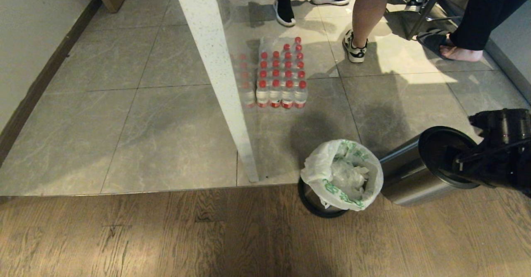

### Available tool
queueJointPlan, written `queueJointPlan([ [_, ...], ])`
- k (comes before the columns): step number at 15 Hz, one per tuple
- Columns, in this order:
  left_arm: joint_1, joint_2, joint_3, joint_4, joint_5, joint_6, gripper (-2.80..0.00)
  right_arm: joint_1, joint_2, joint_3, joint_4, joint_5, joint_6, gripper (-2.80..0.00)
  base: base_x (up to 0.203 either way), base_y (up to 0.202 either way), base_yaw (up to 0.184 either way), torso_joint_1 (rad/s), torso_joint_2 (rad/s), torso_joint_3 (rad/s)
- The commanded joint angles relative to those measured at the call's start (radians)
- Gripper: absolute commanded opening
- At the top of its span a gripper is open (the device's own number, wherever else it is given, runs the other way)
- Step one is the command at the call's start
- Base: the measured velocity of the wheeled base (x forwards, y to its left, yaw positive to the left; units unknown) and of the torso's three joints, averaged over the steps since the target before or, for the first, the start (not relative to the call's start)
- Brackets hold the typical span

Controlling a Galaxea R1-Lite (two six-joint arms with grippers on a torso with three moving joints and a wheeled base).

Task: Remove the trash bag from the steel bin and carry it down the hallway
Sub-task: Pick up the trash bag

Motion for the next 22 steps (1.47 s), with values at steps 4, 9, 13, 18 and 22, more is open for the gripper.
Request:
queueJointPlan([
  [4, 0.000, 0.000, 0.000, 0.000, 0.000, -0.001, -2.80, 0.375, -0.037, 0.065, 0.045, -0.046, 0.011, -2.80, 0.000, 0.000, 0.000, 0.000, 0.00, 0.000],
  [9, 0.000, 0.000, 0.000, 0.000, 0.000, -0.001, -2.80, 0.452, 0.111, 0.110, 0.012, -0.049, 0.038, -2.80, 0.000, 0.000, 0.000, 0.000, 0.00, 0.000],
  [13, 0.000, 0.000, 0.000, 0.000, 0.000, -0.001, -2.80, 0.492, 0.192, 0.091, -0.014, -0.049, 0.066, 0.00, 0.000, 0.000, 0.000, 0.000, 0.00, 0.000],
  [18, 0.000, 0.000, 0.000, 0.000, 0.000, 0.000, -2.80, 0.536, 0.384, 0.062, -0.086, -0.052, 0.061, 0.00, 0.000, 0.000, 0.000, 0.000, 0.00, 0.000],
  [22, 0.000, 0.000, 0.000, -0.001, 0.000, -0.001, -2.80, 0.540, 0.465, 0.029, -0.210, -0.093, 0.056, 0.00, 0.000, 0.000, 0.000, 0.000, 0.00, 0.000],
])
